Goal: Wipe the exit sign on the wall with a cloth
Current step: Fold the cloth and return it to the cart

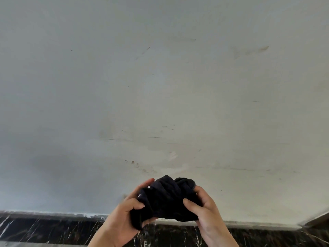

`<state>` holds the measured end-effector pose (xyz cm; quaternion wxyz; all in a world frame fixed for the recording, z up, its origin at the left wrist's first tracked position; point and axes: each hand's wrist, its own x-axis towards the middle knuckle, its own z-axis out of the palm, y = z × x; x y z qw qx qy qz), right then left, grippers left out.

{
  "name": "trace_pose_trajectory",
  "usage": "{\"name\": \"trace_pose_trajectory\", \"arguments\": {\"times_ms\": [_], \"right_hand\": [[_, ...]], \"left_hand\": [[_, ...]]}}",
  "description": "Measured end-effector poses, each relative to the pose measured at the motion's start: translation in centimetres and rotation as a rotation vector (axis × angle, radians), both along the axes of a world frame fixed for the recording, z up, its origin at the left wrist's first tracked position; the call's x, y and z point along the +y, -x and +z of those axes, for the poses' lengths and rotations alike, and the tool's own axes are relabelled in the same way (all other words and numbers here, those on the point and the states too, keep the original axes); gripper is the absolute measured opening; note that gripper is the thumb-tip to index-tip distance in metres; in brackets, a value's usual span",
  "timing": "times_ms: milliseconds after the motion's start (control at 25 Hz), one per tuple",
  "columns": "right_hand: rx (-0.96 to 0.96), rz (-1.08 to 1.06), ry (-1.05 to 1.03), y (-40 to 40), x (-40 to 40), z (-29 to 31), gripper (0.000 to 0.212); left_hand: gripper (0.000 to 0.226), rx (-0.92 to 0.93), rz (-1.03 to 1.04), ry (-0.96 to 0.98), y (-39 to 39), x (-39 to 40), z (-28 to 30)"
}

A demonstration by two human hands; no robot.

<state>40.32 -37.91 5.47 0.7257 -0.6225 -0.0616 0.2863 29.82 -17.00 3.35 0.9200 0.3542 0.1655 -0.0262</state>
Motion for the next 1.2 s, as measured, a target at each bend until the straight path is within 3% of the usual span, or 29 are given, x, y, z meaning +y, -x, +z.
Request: {"name": "trace_pose_trajectory", "arguments": {"times_ms": [160, 320, 520, 840, 1000, 1200], "right_hand": [[-0.03, 0.102, -0.002, 0.2, 1.2, 0.0, 0.041], [-0.034, 0.158, 0.005, 0.6, 3.8, -0.7, 0.045], [0.016, 0.193, 0.026, 1.6, 8.5, -1.9, 0.035], [-0.047, 0.453, 0.077, 6.1, 20.5, -0.8, 0.034], [-0.029, 0.628, 0.018, 10.3, 27.7, -0.3, 0.034], [0.005, 0.838, -0.016, 16.0, 35.1, -0.8, 0.03]], "left_hand": [[0.078, -0.04, -0.019, -0.08, 1.4, 0.7, 0.6], [0.04, 0.061, 0.134, -0.193, 2.7, 2.0, 0.6], [0.033, 0.176, 0.322, -0.211, 5.9, 4.5, 1.0], [0.032, 0.264, 0.645, -0.294, 15.2, 10.2, 1.7], [0.029, 0.253, 0.947, -0.201, 20.7, 12.3, 1.5], [0.044, 0.233, 1.237, -0.036, 26.9, 13.8, 0.8]]}}
